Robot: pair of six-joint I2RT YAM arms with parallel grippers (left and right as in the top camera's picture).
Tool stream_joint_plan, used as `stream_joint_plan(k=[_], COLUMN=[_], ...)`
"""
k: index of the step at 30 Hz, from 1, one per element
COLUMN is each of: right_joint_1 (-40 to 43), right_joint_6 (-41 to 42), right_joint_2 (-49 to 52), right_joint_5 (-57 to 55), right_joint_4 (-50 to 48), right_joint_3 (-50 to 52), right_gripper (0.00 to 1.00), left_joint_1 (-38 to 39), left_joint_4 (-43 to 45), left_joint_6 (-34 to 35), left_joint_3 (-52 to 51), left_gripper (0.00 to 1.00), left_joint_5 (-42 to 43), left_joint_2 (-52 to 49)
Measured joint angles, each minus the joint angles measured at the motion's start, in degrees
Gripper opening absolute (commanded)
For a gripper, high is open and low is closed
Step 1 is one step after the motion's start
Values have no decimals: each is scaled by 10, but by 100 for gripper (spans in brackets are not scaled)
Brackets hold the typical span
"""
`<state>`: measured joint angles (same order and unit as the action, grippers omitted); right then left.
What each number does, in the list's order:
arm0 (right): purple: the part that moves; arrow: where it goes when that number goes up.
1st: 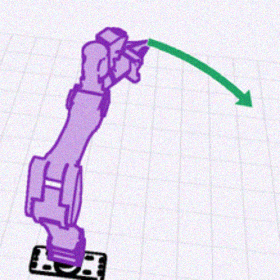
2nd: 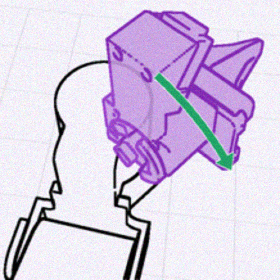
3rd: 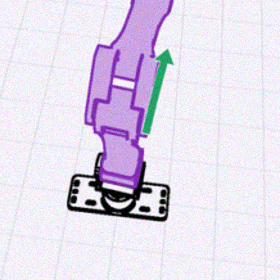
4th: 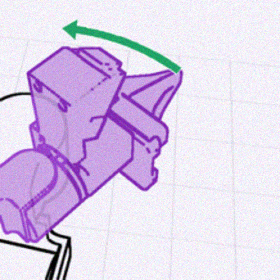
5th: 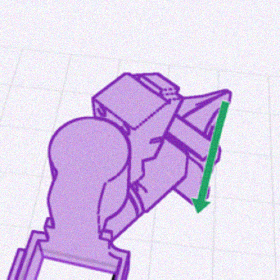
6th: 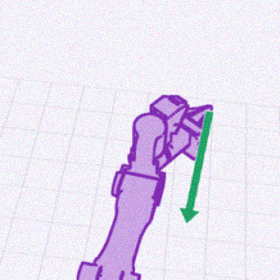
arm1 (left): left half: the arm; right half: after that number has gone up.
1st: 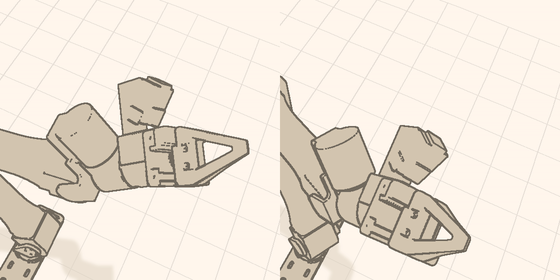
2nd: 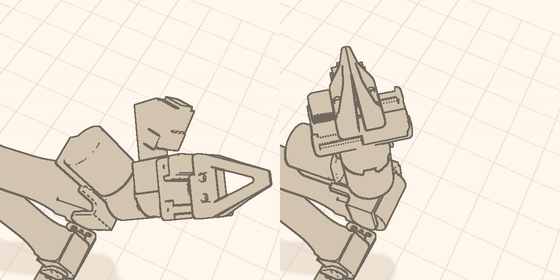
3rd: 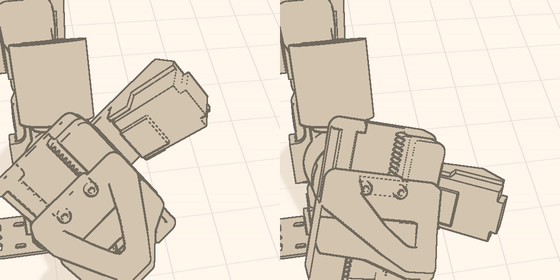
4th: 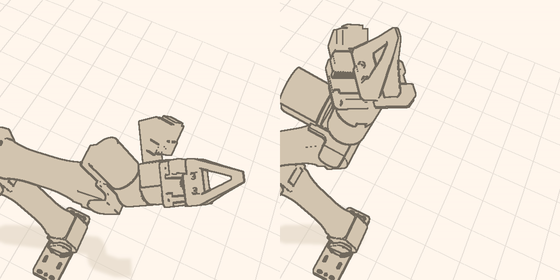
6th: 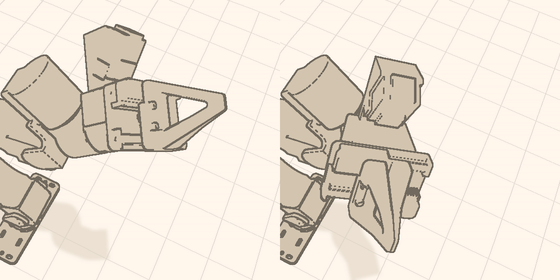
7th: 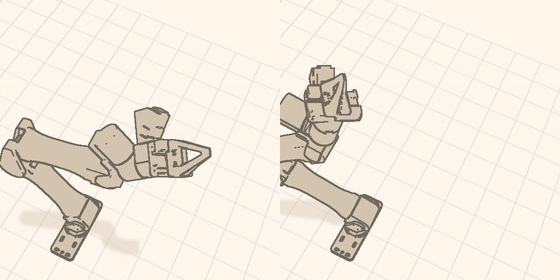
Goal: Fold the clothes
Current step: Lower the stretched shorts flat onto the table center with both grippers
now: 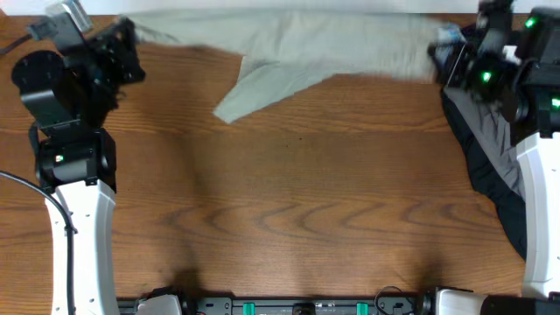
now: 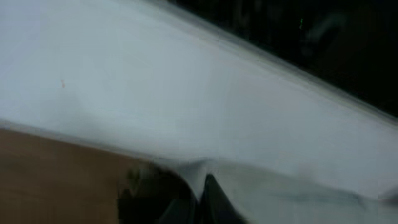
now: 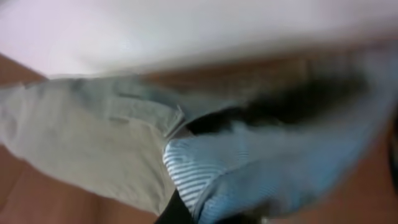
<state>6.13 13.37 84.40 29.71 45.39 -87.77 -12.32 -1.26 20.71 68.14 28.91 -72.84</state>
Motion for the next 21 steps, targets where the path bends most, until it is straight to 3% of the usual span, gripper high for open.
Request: stream_joint_plan(k=[5, 9, 14, 21], right_joint_1=[0, 0, 0, 0], right_joint_6=[-4, -14, -23, -27], right_joint_2=[25, 55, 83, 86], right_joint_5=[-84, -130, -167, -204], right_joint_4=[203, 254, 258, 279], right_joint_3=[27, 78, 154, 223], right_gripper=[4, 4, 4, 16], left_joint_1=[8, 29, 65, 113], left_joint_4=[-216, -349, -424, -429], left_joint_6=[-16, -53, -90, -114], left_joint_3=[-3, -3, -5, -35], left_gripper=[6, 6, 6, 6], left_joint_5=[47, 58, 35, -10], left_joint_2=[-2, -6, -37, -114])
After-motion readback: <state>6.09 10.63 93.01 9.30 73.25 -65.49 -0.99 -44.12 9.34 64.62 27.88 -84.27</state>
